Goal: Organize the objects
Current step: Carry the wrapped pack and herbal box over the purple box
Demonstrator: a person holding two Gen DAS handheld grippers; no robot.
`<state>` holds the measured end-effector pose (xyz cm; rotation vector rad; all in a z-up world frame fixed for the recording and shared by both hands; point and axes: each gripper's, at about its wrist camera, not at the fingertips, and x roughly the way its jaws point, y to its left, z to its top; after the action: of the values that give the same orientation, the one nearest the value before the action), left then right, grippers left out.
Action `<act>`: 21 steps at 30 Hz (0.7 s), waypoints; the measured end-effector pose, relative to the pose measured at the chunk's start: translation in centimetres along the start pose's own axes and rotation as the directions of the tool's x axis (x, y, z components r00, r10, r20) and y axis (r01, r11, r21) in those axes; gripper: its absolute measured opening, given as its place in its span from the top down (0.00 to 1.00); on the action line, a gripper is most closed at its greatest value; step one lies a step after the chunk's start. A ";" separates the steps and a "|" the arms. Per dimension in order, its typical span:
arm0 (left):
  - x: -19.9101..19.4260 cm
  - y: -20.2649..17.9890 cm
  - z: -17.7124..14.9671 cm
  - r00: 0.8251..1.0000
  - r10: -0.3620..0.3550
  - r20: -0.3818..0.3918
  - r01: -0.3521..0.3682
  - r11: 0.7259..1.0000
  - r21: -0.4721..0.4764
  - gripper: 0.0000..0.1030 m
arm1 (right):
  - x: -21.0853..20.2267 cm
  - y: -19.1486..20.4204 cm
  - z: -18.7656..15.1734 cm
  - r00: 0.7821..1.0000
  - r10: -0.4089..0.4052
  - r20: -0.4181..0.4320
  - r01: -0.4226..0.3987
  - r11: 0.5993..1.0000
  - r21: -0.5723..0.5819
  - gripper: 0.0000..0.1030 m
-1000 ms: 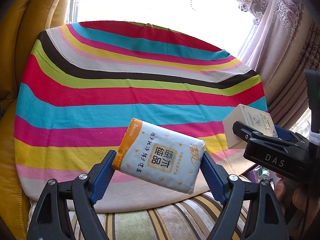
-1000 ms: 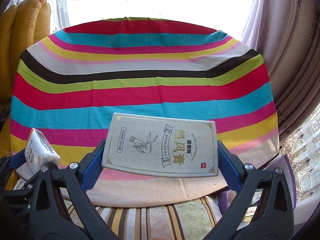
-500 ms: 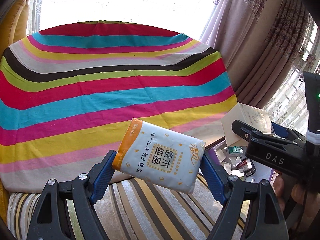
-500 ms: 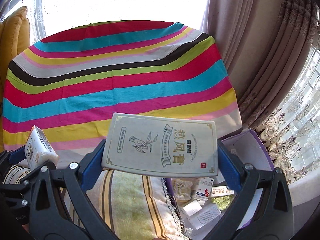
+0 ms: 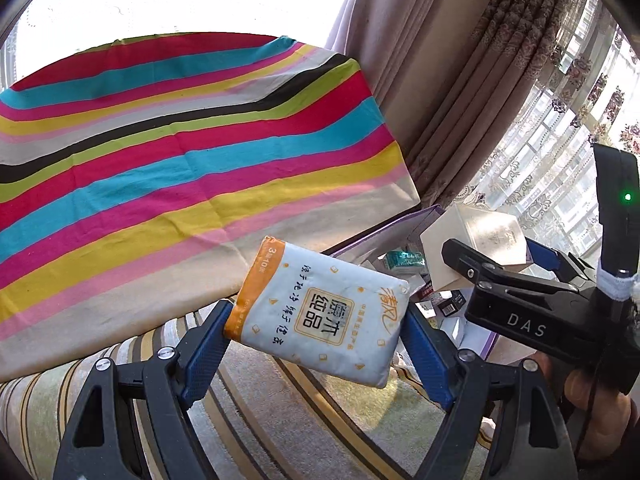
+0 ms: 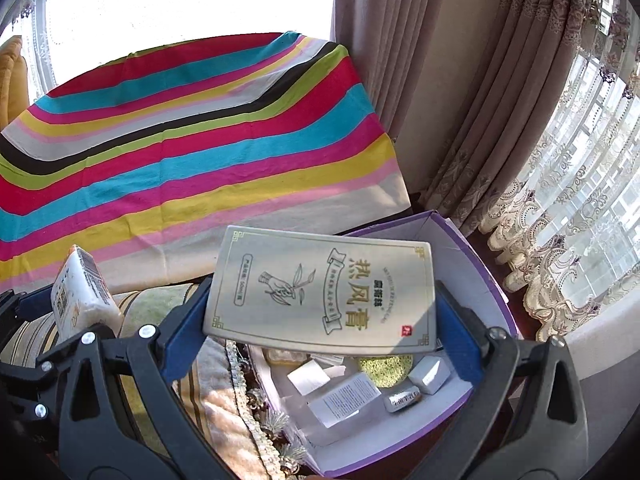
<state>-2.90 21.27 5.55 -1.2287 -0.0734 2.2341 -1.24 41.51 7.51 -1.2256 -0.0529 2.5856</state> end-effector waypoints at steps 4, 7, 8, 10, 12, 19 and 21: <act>0.5 -1.4 -0.2 1.000 -0.008 -0.014 0.008 1.000 0.022 0.19 | -0.1 -1.8 -0.6 1.000 -0.007 -0.005 0.007 1.000 0.026 0.02; 0.7 -2.1 -0.4 1.000 -0.009 -0.019 0.010 0.999 0.033 0.19 | -0.2 -2.9 -1.1 1.000 -0.007 -0.007 0.008 0.999 0.040 0.02; 0.7 -2.3 -0.4 1.000 -0.011 -0.022 0.012 0.999 0.036 0.19 | -0.2 -3.2 -1.3 1.000 -0.008 -0.007 0.009 0.999 0.044 0.02; 1.0 -3.0 -0.4 1.000 -0.012 -0.027 0.013 0.999 0.045 0.19 | -0.2 -3.9 -1.5 1.000 -0.011 -0.009 0.012 0.999 0.053 0.02; 1.2 -3.6 -0.5 0.999 -0.016 -0.035 0.018 0.998 0.060 0.19 | -0.2 -4.6 -1.8 1.000 -0.016 -0.012 0.017 0.998 0.062 0.02; 2.1 -5.7 -0.6 0.998 -0.029 -0.063 0.036 0.994 0.103 0.19 | 0.0 -7.1 -2.7 0.999 -0.048 -0.026 0.050 0.996 0.080 0.02; 2.6 -6.1 -0.5 0.997 -0.036 -0.072 0.043 0.993 0.107 0.19 | 0.0 -7.7 -2.8 0.998 -0.063 -0.026 0.065 0.994 0.084 0.02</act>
<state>-0.74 27.59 5.24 -1.2341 0.0501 2.1302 2.74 48.64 6.86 -1.2038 0.0224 2.4919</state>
